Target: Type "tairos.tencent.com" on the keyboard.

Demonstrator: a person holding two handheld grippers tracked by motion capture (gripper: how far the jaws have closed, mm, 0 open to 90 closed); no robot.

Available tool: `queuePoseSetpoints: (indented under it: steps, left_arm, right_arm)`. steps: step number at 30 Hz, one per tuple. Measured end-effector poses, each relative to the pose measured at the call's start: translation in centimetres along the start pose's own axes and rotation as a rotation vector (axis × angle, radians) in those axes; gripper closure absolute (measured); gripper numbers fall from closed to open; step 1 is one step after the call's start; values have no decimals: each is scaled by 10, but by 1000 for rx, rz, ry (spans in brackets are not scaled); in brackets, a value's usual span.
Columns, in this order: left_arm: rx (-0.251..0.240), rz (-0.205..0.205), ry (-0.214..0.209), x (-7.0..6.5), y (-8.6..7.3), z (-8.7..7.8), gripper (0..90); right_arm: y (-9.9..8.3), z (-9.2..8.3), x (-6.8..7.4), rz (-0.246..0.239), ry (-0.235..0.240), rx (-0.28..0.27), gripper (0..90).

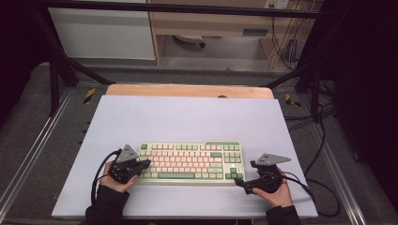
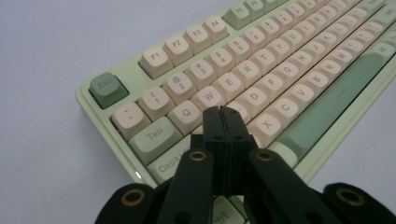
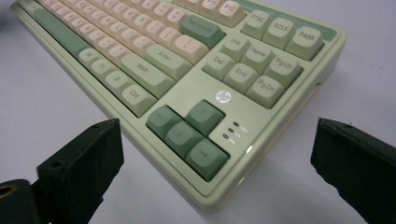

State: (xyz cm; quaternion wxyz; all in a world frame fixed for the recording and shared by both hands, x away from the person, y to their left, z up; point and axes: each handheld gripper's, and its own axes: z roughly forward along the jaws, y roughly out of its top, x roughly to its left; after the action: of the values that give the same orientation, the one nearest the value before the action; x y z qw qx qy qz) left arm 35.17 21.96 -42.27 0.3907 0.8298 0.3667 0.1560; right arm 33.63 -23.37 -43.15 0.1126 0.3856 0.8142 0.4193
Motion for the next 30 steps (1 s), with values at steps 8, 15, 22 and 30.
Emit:
queuePoseSetpoints:
  steps: [8,15,22,30]
  left_arm:
    - [-6,-1,-3,0,0,-1,900]
    - [-9,0,-6,0,0,-1,900]
    - [-11,0,-8,0,0,-1,900]
    - [-14,2,-7,0,1,-1,900]
  right_arm:
    - [11,4,13,-30,30,-24,250]
    - [20,12,23,-57,54,-23,424]
    - [33,25,37,-87,85,-28,516]
    - [46,38,48,-82,106,-31,642]
